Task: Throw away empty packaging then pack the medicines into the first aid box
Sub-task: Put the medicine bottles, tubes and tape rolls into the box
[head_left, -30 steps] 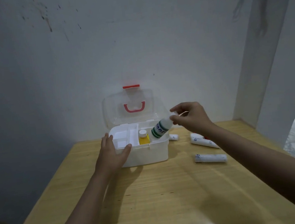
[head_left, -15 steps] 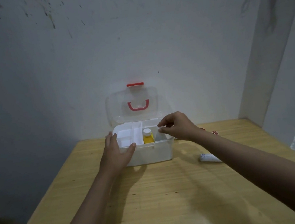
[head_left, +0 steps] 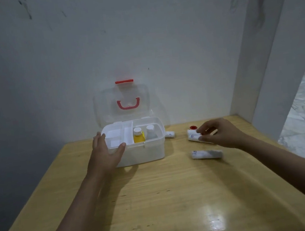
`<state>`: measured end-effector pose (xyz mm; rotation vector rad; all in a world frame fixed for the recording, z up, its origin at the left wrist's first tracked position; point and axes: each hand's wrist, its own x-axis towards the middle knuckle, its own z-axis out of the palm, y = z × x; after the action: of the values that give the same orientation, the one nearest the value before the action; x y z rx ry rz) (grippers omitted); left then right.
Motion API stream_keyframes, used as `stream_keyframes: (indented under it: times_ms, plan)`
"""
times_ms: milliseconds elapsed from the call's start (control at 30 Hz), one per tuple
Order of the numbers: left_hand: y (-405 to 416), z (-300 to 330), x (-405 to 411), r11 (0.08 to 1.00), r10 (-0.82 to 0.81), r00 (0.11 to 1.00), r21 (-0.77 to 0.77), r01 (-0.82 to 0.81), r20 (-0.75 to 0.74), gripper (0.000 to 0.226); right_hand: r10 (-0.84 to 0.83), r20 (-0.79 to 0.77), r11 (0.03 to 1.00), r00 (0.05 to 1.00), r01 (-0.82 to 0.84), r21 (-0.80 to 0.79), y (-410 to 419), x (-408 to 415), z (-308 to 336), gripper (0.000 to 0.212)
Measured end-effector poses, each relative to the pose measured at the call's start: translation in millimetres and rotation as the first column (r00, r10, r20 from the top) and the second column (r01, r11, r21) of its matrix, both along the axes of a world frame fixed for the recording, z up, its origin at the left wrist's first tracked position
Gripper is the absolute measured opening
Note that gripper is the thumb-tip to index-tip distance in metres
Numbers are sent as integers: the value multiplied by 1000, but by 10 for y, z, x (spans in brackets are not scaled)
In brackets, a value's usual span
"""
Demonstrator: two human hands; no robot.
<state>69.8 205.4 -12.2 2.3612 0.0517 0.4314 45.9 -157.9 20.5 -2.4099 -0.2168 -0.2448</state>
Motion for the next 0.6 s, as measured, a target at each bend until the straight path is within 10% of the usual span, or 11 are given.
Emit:
stream_keyframes:
  times_ms: [200,600]
  plan:
    - [-17,-1,4,1000,5,1000,-9,-5,9,83,-34,-149,988,988,11,-155,-488,-218,-416,34]
    - [-37,-8,-2,1000,15,1000,-4,-15,24,80,-122,49,992,991,121,15,-337,-21,-727,29]
